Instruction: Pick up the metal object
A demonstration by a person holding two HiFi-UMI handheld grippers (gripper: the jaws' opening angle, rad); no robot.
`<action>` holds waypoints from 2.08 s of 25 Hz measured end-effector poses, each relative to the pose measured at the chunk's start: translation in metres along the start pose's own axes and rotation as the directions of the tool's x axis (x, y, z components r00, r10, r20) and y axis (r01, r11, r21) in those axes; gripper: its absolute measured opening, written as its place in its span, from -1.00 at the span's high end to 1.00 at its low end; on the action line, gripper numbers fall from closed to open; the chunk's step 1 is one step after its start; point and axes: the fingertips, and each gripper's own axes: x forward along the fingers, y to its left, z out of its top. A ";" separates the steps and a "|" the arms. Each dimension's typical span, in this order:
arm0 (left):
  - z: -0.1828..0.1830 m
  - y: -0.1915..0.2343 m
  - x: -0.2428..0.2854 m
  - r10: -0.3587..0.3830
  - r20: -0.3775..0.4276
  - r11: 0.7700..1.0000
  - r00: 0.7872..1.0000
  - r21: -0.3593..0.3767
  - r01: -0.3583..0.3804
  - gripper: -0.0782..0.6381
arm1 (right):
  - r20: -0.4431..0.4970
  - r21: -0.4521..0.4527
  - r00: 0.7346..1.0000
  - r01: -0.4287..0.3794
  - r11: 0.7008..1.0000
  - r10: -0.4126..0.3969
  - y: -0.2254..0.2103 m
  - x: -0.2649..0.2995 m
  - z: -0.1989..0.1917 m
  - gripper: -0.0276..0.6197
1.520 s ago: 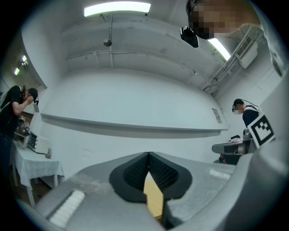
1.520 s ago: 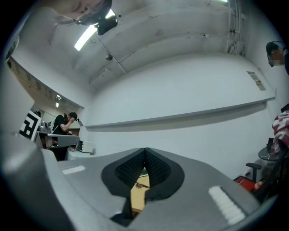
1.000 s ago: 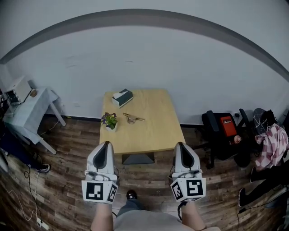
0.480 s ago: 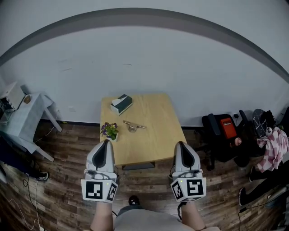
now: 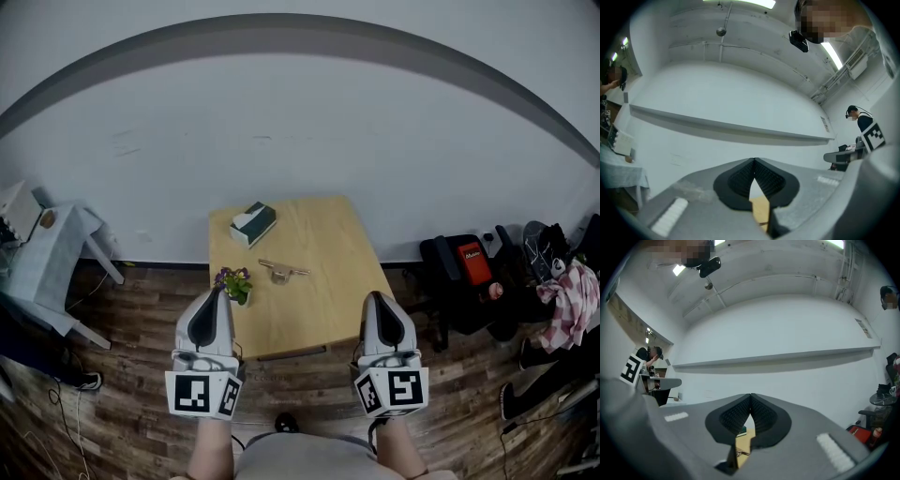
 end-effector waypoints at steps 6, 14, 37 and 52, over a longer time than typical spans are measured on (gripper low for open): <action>-0.006 0.013 0.010 -0.013 0.000 1.000 1.000 -0.011 0.013 0.77 | -0.009 -0.012 1.000 0.015 1.000 -0.015 0.007 0.010 -0.004 0.91; -0.022 0.017 0.022 -0.039 -0.034 0.999 0.999 -0.030 0.038 0.77 | -0.031 -0.020 0.998 0.044 0.999 -0.045 0.004 0.016 -0.013 0.91; -0.039 0.029 0.121 0.010 -0.039 1.000 0.999 -0.008 -0.011 0.77 | -0.021 -0.014 0.999 -0.024 1.000 0.024 -0.039 0.123 -0.022 0.91; -0.069 0.019 0.180 0.110 -0.085 0.994 0.990 0.012 -0.110 0.77 | -0.056 0.019 0.988 -0.144 0.989 0.144 -0.079 0.199 -0.048 0.91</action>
